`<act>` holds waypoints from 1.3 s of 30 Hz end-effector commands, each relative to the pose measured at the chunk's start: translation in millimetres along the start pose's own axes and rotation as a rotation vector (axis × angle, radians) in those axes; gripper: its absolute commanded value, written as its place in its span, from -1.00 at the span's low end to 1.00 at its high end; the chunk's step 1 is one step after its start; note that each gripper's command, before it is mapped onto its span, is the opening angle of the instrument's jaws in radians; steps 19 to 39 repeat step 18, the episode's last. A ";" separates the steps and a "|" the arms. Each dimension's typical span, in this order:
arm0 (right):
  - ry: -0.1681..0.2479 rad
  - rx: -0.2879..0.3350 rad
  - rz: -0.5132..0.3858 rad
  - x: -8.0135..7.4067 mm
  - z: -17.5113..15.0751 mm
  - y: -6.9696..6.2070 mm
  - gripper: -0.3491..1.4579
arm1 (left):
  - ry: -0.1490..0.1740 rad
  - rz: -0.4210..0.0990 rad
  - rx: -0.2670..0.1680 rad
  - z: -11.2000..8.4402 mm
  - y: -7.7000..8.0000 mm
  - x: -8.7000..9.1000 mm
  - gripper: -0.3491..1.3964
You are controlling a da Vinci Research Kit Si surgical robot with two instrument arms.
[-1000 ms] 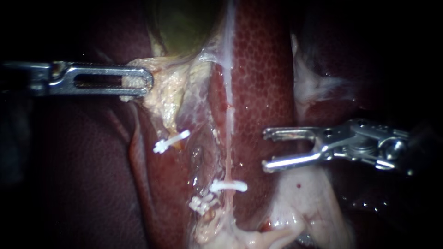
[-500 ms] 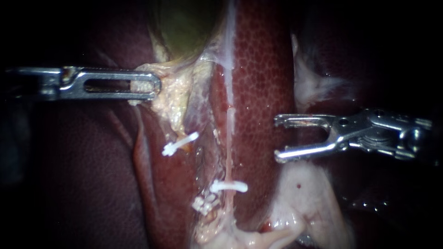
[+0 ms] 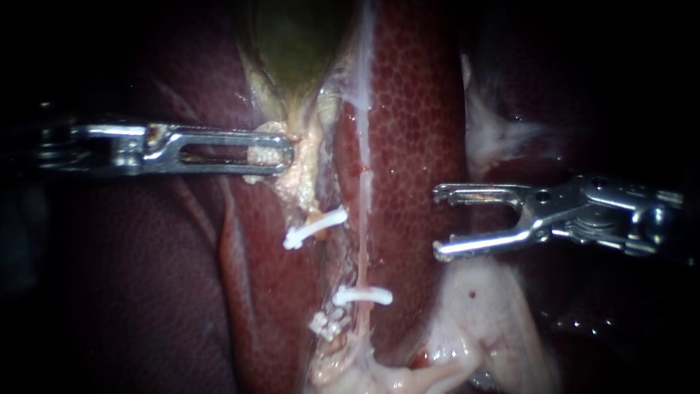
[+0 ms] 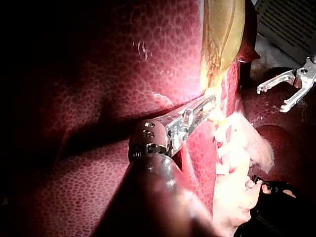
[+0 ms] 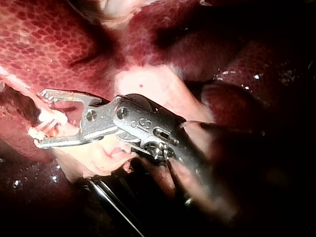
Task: Going back first clip right tube
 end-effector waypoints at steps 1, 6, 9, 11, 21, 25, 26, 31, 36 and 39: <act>0.000 0.000 0.000 0.0 0.0 0.0 0.05 | 0.001 0.000 0.000 0.2 0.0 0.1 -1.00; 0.000 0.003 0.000 0.0 0.1 -0.1 0.05 | 0.006 0.000 0.003 0.5 -0.1 0.2 -1.00; 0.000 0.003 0.000 0.0 0.1 -0.1 0.05 | 0.006 0.000 0.003 0.5 -0.1 0.2 -1.00; 0.000 0.003 0.000 0.0 0.1 -0.1 0.05 | 0.006 0.000 0.003 0.5 -0.1 0.2 -1.00; 0.000 0.003 0.000 0.1 0.1 -0.1 0.05 | 0.006 0.000 0.003 0.5 -0.1 0.2 -1.00; 0.000 0.003 0.000 0.1 0.1 -0.1 0.05 | 0.006 0.000 0.003 0.5 -0.1 0.2 -1.00; 0.000 0.003 0.000 0.1 0.1 -0.1 0.05 | 0.006 0.000 0.003 0.5 -0.1 0.2 -1.00; 0.000 0.003 0.000 0.1 0.1 -0.1 0.05 | 0.006 0.000 0.003 0.5 -0.1 0.2 -1.00; 0.000 0.003 0.000 0.1 0.1 -0.1 0.05 | 0.006 0.000 0.003 0.5 -0.1 0.2 -1.00; 0.000 0.003 0.000 0.1 0.1 -0.1 0.05 | 0.006 0.000 0.003 0.5 -0.1 0.2 -1.00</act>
